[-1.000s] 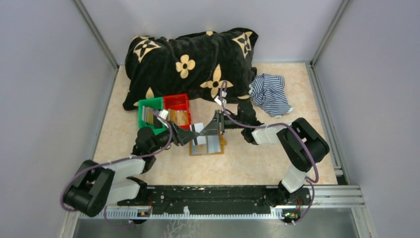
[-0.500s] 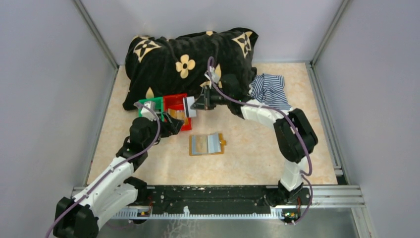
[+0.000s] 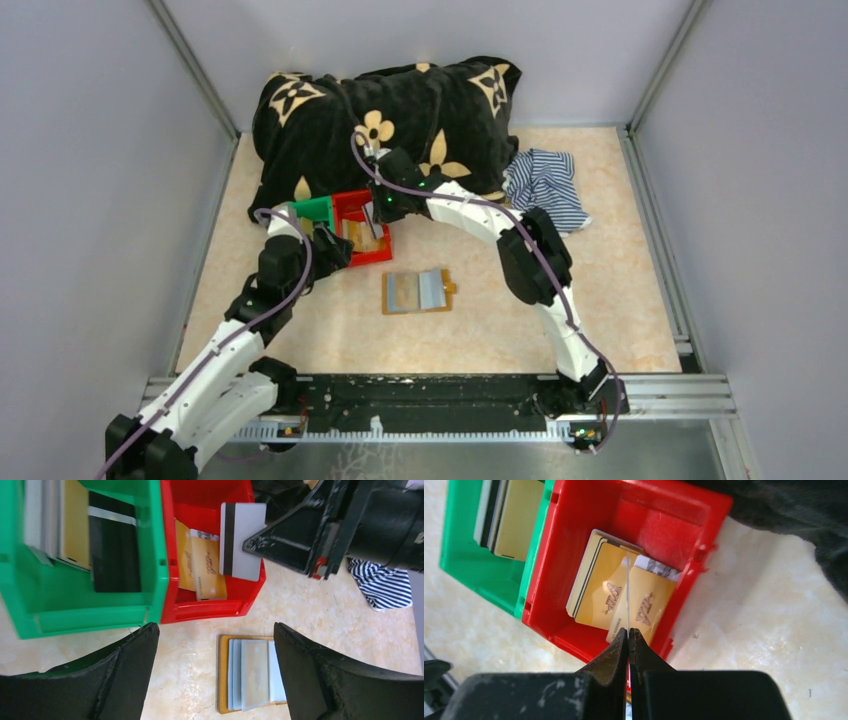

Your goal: Take the credit cards out of the card holder

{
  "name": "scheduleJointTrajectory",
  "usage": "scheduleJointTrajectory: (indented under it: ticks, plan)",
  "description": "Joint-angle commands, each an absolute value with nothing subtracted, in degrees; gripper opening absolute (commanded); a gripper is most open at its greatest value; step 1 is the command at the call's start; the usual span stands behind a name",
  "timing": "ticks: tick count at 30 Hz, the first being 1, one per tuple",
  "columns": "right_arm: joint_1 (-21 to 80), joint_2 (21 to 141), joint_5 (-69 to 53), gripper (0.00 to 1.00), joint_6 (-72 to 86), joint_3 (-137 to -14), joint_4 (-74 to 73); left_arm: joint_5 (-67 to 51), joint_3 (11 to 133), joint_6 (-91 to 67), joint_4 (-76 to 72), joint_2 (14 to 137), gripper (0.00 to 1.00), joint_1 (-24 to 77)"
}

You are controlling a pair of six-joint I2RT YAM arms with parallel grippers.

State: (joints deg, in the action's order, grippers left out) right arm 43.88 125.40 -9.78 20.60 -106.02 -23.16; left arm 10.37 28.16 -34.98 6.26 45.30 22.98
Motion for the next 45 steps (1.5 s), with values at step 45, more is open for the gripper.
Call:
scheduleJointTrajectory:
  ticks: [45]
  plan:
    - [55.5, 141.9, 17.4, 0.00, 23.6, -136.8, -45.8, 14.8, 30.3, -38.8, 19.2, 35.0, 0.95, 22.7]
